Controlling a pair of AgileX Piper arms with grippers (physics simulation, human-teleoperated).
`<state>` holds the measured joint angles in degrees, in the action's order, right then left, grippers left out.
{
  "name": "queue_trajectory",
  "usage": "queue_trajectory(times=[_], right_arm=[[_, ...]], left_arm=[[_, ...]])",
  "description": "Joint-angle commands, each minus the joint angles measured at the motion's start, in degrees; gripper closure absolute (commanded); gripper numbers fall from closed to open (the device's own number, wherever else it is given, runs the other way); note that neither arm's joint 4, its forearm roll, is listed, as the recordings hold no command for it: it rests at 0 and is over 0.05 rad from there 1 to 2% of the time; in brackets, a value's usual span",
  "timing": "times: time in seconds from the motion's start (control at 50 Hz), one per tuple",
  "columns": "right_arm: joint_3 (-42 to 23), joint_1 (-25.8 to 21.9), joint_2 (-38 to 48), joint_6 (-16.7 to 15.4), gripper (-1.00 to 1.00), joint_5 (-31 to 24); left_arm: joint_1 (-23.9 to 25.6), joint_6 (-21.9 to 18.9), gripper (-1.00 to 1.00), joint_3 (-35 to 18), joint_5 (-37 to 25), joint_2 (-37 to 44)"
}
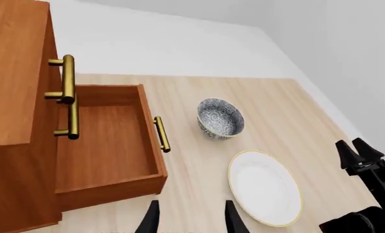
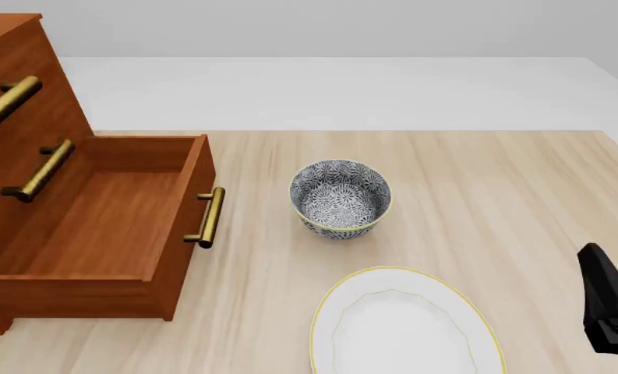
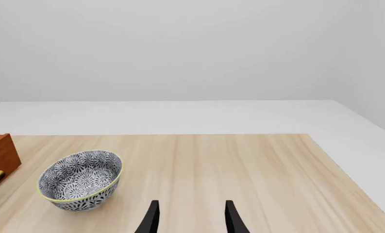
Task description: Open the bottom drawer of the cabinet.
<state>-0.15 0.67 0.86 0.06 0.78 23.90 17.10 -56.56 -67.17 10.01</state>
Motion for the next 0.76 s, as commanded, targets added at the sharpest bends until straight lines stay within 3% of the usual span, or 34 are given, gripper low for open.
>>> queue_trajectory(times=[0.02,0.22,0.36,0.38,0.46,0.52,0.66,0.74,0.76], right_arm=[[0.0,0.0,0.0,0.0,-1.0,0.0],[0.0,0.0,0.0,0.0,-1.0,0.0],[0.0,0.0,0.0,0.0,-1.0,0.0],[0.0,0.0,0.0,0.0,-1.0,0.0],[0.0,0.0,0.0,0.0,-1.0,0.0],[0.0,0.0,0.0,0.0,-1.0,0.0],[0.0,0.0,0.0,0.0,-1.0,0.0],[0.0,0.0,0.0,0.0,-1.0,0.0],[0.0,0.0,0.0,0.0,-1.0,0.0]], left_arm=[[1.0,-3.0,-1.0,-1.6,-2.7,-1.9],[5.3,0.2,-1.0,1.1,-2.7,-7.2],[5.3,-1.1,-1.0,3.2,-2.7,-9.7],[3.9,-2.5,-1.0,3.5,-2.7,-10.0],[2.5,-1.0,-1.0,2.6,-2.7,-10.0],[0.5,-2.5,-1.0,3.5,-2.7,-10.0],[0.0,-2.3,-1.0,1.3,-2.7,-10.0],[-1.8,-4.8,-1.0,1.3,-2.7,-10.0],[-4.3,-5.6,-1.0,1.0,-2.7,-10.0]])
